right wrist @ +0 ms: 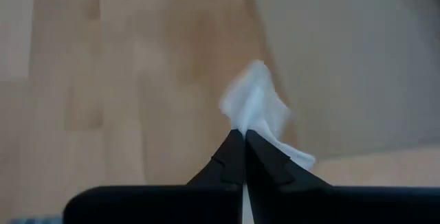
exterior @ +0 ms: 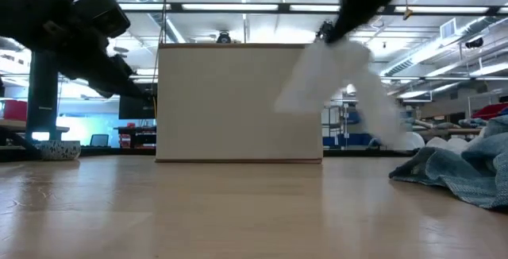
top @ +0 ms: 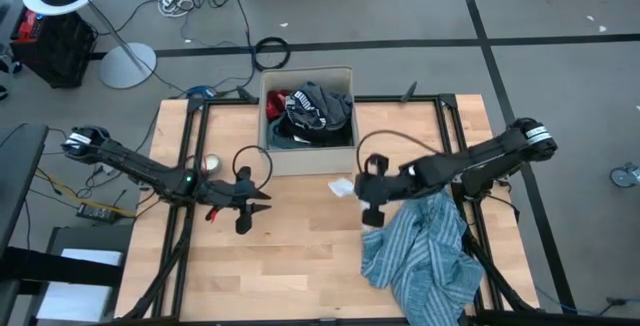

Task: Sort clothes
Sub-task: Put the left white sock into the laundry organizer, then put the white sock into the laundry organizer

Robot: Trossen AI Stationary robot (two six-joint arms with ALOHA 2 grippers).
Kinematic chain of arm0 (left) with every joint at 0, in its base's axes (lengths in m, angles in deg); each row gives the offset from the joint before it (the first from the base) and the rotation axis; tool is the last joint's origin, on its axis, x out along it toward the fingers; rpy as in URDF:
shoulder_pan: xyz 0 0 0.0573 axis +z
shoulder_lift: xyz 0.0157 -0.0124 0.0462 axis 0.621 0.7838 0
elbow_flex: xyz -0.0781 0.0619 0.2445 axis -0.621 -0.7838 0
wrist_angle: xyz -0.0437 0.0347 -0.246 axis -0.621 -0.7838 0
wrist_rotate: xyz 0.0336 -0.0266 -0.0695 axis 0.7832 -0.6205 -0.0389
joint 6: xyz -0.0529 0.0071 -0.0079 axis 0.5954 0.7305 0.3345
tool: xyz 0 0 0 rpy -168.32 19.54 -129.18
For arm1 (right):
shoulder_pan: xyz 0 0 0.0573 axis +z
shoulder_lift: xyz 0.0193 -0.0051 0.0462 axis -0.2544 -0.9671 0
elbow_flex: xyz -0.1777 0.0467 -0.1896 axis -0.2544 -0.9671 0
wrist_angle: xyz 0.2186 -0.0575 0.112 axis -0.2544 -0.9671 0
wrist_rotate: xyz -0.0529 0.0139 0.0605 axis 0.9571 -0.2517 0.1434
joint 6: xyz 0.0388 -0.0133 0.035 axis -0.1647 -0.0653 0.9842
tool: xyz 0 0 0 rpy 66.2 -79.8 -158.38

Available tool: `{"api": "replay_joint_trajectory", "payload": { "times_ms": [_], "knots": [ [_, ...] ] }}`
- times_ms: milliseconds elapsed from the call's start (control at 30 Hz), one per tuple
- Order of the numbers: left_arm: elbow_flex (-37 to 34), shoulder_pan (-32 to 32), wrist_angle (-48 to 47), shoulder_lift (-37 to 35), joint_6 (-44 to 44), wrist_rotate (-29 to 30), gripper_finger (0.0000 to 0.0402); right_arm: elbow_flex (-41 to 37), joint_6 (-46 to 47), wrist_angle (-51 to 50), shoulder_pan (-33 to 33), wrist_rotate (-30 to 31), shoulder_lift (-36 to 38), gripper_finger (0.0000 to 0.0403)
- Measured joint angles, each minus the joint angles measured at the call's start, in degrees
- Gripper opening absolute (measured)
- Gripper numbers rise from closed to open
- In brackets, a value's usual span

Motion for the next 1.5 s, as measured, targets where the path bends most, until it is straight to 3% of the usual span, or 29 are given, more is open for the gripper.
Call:
{"api": "replay_joint_trajectory", "payload": {
  "times_ms": [200, 433, 700, 867, 1167, 1333, 1500],
  "knots": [
    [-0.8, -0.8, 0.9, 0.0, -1.3, -0.3, 0.0131, 14.9, -10.8, -2.3, -3.7, 4.3, -0.2, 0.0001],
    [-0.8, -0.9, 2.0, 0.0, -4.3, -0.2, 0.0131, 24.7, -22.3, 3.0, -13.1, 3.7, -1.0, 0.0001],
    [-0.7, -2.0, 2.4, 0.0, -6.1, 0.2, 0.0131, 33.2, -26.7, 7.5, -23.9, -7.6, -8.5, 0.0],
    [-0.7, -2.0, 2.5, 0.0, -7.2, 0.6, 0.0131, 34.4, -26.4, 7.9, -27.9, -10.7, -15.4, 0.0011],
    [-0.7, -2.0, 1.0, -0.1, -7.2, 0.6, 0.0131, 34.4, -24.6, 5.7, -29.7, -11.3, -24.8, 0.0077],
    [-0.7, -2.0, 0.3, -0.1, -7.3, 0.9, 0.0131, 34.4, -23.6, 2.6, -29.7, -11.3, -23.6, 0.0136],
    [-0.7, -2.0, -1.2, -1.6, -7.3, 2.3, 0.0131, 34.5, -22.5, -0.6, -29.5, -11.2, -17.6, 0.0183]
  ]
}}
